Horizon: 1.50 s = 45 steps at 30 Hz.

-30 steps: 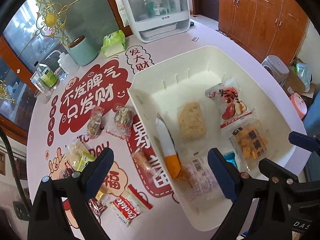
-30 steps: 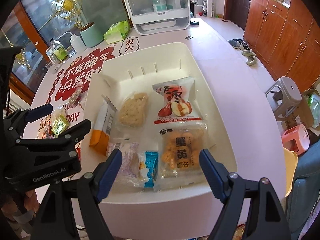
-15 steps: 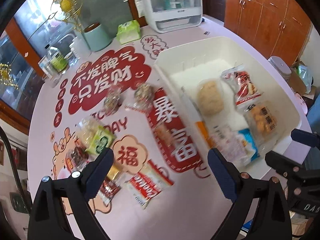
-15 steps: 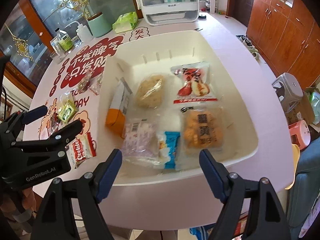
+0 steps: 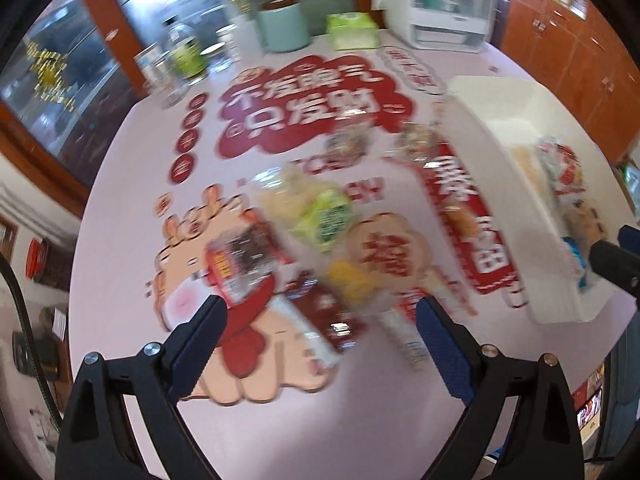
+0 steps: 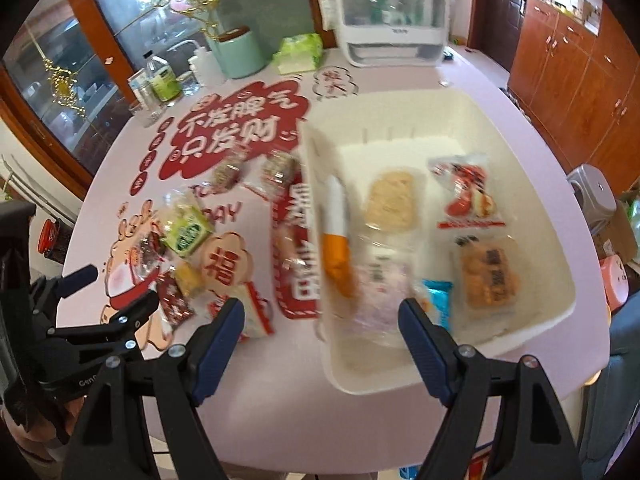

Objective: Organize snacks
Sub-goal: 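Move both tools back from the tray to the snack pile, then grasp the red-labelled seaweed pack with left tool while right tool grasps clear cracker bag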

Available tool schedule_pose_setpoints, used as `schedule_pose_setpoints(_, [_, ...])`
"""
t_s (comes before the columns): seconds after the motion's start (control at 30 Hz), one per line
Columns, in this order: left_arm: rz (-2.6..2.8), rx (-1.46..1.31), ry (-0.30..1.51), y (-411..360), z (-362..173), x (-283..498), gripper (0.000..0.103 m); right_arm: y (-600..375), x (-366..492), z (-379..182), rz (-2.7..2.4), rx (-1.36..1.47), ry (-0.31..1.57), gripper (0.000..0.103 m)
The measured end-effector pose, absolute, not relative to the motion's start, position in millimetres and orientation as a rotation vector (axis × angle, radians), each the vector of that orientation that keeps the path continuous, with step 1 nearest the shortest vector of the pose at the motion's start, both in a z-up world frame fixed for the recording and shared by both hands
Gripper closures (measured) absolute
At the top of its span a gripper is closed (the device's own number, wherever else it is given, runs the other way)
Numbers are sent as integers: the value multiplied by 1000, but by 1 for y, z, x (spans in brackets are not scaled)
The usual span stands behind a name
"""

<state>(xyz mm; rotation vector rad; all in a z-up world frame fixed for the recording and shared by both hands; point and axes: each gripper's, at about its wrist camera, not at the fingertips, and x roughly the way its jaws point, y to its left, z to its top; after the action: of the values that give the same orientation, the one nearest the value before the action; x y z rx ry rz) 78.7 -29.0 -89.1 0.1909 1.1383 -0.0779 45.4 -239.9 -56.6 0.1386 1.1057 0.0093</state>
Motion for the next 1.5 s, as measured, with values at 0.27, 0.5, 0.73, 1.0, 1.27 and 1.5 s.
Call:
schedule_pose_setpoints(0.27, [12, 112, 1141, 58, -96, 96, 9, -187, 65, -56, 36, 142, 1087, 27])
schedule_pose_setpoints(0.5, [12, -16, 1169, 107, -114, 122, 9, -148, 97, -64, 92, 160, 1109, 31])
schedule_pose_setpoints(0.73, [-57, -3, 1216, 106, -144, 150, 9, -98, 151, -95, 185, 87, 1161, 31])
schedule_pose_setpoints(1.0, [-164, 130, 1203, 94, -161, 166, 9, -64, 208, -157, 255, 63, 1252, 31])
schedule_pose_setpoints(1.27, [-234, 146, 1225, 101, -172, 177, 9, -34, 239, -195, 275, -46, 1313, 31])
schedule_pose_setpoints(1.5, [-301, 180, 1231, 97, -178, 185, 9, -20, 235, -196, 229, -157, 1257, 40])
